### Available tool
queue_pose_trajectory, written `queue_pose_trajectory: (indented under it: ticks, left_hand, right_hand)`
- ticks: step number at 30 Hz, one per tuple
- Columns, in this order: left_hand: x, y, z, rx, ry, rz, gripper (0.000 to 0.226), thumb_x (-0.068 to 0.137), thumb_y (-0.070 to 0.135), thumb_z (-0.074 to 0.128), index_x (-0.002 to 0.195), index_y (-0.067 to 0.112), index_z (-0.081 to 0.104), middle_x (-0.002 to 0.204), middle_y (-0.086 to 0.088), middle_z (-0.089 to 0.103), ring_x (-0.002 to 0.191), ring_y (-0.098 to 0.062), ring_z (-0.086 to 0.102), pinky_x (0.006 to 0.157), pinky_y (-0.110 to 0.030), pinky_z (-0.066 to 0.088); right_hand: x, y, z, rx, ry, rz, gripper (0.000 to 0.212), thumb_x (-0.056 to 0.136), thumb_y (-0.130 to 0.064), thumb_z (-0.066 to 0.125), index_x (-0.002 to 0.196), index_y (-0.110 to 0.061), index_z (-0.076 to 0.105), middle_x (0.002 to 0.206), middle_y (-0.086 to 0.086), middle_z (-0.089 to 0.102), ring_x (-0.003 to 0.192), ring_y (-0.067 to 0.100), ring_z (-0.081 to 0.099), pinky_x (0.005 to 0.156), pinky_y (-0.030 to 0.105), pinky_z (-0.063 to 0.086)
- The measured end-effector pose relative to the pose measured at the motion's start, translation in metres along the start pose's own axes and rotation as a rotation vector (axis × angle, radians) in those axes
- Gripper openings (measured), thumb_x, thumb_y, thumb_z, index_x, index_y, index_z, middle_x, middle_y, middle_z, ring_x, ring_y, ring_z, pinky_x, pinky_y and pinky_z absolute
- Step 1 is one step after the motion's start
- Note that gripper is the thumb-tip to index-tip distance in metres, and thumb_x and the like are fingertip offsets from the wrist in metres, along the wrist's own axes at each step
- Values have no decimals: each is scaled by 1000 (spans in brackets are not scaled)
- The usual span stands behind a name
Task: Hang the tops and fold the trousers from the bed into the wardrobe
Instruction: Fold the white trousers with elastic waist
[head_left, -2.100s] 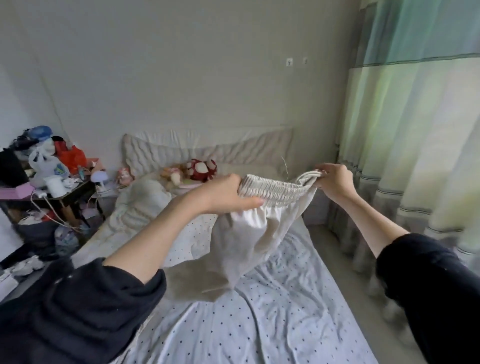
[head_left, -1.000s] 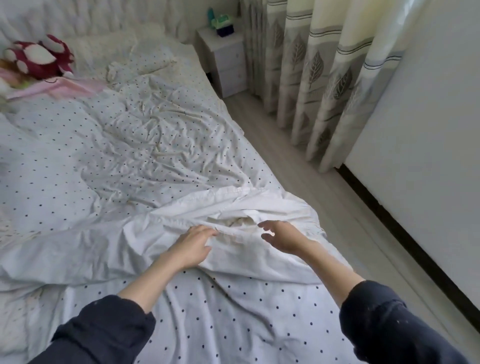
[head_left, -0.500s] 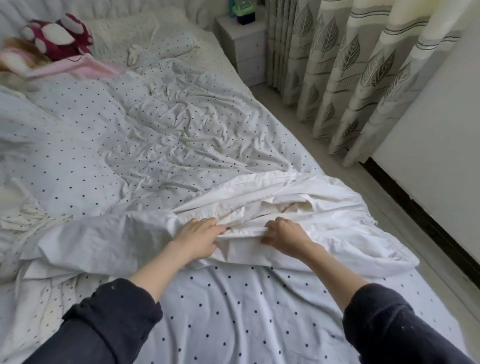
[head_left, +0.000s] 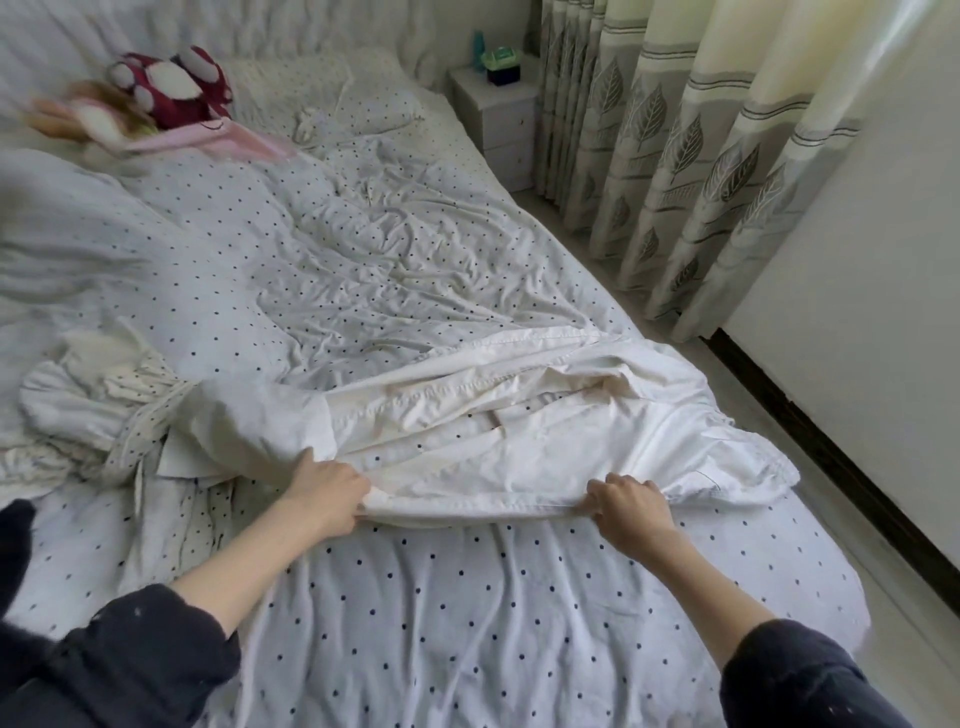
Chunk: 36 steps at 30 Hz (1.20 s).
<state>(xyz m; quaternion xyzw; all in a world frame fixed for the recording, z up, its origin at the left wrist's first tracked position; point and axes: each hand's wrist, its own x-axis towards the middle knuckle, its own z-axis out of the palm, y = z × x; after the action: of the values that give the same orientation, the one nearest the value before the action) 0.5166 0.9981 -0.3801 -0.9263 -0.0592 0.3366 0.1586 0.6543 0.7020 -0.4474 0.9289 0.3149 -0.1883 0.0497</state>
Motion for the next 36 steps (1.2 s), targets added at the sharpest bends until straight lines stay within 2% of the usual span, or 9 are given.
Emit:
queue_pose_trajectory:
  ticks: [4,8,11,14,17,21,28,32,36]
  left_hand:
    - [-39,-13,26,58,45,-14,36,85,13,46,119,19,53,118,0,60,112,-18,55,111,-38,20]
    - [-77,1,62,-121,336,10,44,21,0,74,60,16,59,54,2,58,48,-16,60,47,-22,40]
    - [-97,15,81,-165,436,-37,52,9,5,83,55,16,63,51,4,58,46,-15,58,40,-17,38]
    - [-111,27,85,-180,428,-31,51,24,15,89,71,13,69,64,0,66,67,-19,64,51,-20,46]
    - [-126,32,106,-112,201,-105,34,83,19,58,116,13,58,120,-5,62,123,-18,43,100,-32,31]
    - [-146,35,143,-125,19,-137,34,91,19,43,123,19,54,117,-4,64,122,-19,45,117,-37,6]
    - [-166,35,214,-350,-163,-13,24,95,18,40,114,15,53,118,-3,58,105,-23,57,71,-29,34]
    - [-160,-2,239,-629,-301,50,26,92,35,49,113,22,58,118,0,59,104,-18,57,80,-29,44]
    - [-136,-69,251,-839,-112,-41,23,94,31,47,113,23,59,116,4,58,101,-14,56,83,-27,43]
  right_hand:
    - [-16,-7,0,-62,-39,-19,27,91,-13,45,118,-15,52,117,5,56,112,24,52,91,35,39]
    - [-19,-29,-3,-10,-88,-120,24,92,-20,47,114,-13,51,118,6,56,112,25,53,89,35,39]
    - [-23,-62,4,58,-84,-258,25,93,-23,48,116,-14,53,120,7,56,113,26,52,90,34,40]
    - [-36,-103,18,83,-66,-400,30,95,-25,48,124,-15,52,122,8,51,116,26,47,92,33,38]
    - [-51,-141,30,96,-57,-524,24,95,-14,43,115,-11,56,115,11,53,111,27,47,78,30,34]
    - [-66,-170,43,136,-120,-546,24,92,-7,41,110,-9,56,113,11,55,107,29,50,74,31,37]
    - [-72,-196,60,302,-415,-381,22,92,-22,52,111,-15,62,106,7,69,105,24,59,89,29,44]
    - [-53,-248,45,414,-338,-308,25,93,-25,51,112,-14,64,111,8,68,107,26,58,91,30,43]
    - [-14,-292,25,445,-196,-244,24,94,-23,50,109,-14,66,108,7,69,103,25,61,85,31,46]
